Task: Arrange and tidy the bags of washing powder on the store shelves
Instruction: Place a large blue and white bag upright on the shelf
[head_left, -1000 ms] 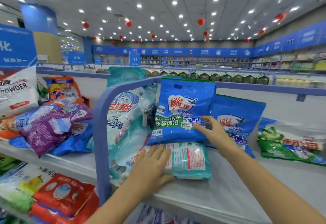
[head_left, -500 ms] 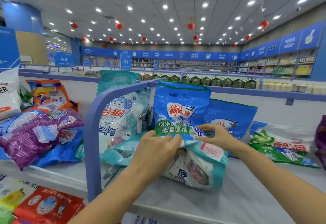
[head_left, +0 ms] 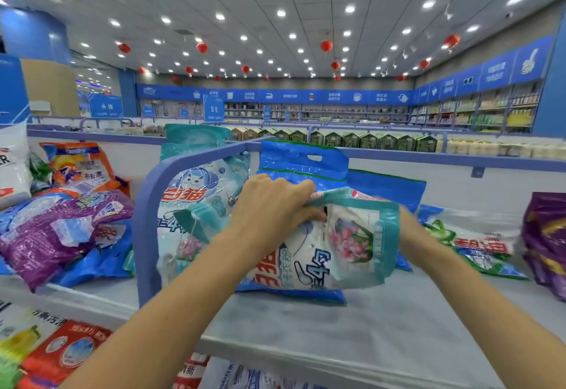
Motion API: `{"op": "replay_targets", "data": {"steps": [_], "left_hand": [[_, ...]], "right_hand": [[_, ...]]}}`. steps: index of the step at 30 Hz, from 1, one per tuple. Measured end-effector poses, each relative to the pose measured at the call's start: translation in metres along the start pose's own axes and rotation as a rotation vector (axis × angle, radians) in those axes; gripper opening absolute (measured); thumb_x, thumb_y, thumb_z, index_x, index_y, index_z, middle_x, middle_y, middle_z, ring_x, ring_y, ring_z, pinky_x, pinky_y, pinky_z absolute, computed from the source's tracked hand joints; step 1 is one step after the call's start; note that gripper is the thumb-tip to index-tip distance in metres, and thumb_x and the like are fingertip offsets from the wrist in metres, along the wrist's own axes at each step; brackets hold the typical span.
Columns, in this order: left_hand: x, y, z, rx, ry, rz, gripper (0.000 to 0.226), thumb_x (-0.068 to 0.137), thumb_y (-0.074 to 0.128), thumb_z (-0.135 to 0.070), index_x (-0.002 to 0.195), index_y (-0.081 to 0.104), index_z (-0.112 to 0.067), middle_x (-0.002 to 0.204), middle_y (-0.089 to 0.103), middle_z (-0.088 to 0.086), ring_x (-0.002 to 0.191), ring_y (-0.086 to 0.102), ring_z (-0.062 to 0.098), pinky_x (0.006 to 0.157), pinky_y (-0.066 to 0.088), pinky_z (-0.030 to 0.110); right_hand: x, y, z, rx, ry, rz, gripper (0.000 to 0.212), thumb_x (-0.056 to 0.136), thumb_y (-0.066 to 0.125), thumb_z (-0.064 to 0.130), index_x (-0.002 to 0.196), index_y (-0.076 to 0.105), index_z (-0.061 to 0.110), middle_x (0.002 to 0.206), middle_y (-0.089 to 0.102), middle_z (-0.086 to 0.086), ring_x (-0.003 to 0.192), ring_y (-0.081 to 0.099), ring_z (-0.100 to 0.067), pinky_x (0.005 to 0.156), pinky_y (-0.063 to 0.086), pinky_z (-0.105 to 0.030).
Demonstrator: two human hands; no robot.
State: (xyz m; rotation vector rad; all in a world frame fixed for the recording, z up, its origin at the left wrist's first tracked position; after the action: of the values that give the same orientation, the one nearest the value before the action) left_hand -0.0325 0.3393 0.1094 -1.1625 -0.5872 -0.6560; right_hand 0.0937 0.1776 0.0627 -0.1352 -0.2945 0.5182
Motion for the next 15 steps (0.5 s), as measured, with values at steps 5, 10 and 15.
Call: {"op": "replay_targets", "data": {"steps": [5, 10, 15], "left_hand": [[0.023, 0.017, -0.007, 0.055, 0.042, 0.05, 0.042, 0.089, 0.04, -0.064, 0.081, 0.039, -0.023, 0.079, 0.064, 0.004, 0.072, 0.057, 0.028, 0.059, 0.026, 0.031], [0.042, 0.022, -0.024, -0.017, 0.068, 0.082, 0.046, 0.085, 0.046, -0.066, 0.075, 0.037, -0.021, 0.065, 0.043, -0.003, 0.068, 0.053, 0.026, 0.052, 0.022, 0.03], [0.06, 0.024, -0.05, -0.073, 0.169, 0.132, 0.05, 0.084, 0.05, -0.064, 0.07, 0.037, -0.018, 0.058, 0.034, -0.005, 0.063, 0.042, 0.024, 0.053, 0.022, 0.031]], "right_hand": [[-0.025, -0.042, 0.026, 0.041, -0.264, 0.253, 0.101, 0.052, 0.057, 0.086, 0.132, 0.044, 0.027, 0.126, 0.061, 0.004, 0.117, 0.057, -0.008, 0.093, 0.048, -0.024], [-0.053, -0.03, 0.034, -0.825, -0.53, 0.01, 0.085, 0.062, 0.08, 0.05, 0.134, 0.038, 0.037, 0.131, 0.049, 0.013, 0.119, 0.047, -0.003, 0.103, 0.039, -0.03], [-0.053, -0.029, 0.058, -1.574, -0.418, -0.228, 0.077, 0.058, 0.066, 0.068, 0.119, 0.046, 0.025, 0.106, 0.059, 0.007, 0.102, 0.052, -0.019, 0.084, 0.036, -0.032]]}}
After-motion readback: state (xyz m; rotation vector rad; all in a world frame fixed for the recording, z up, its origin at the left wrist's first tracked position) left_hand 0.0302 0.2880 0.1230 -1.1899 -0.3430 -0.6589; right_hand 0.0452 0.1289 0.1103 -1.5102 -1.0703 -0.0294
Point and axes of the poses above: each hand's wrist, its own x-axis towards the middle knuckle, its own y-axis out of the palm, z = x × y, the point moved 3 cm from there along x, towards the middle knuckle
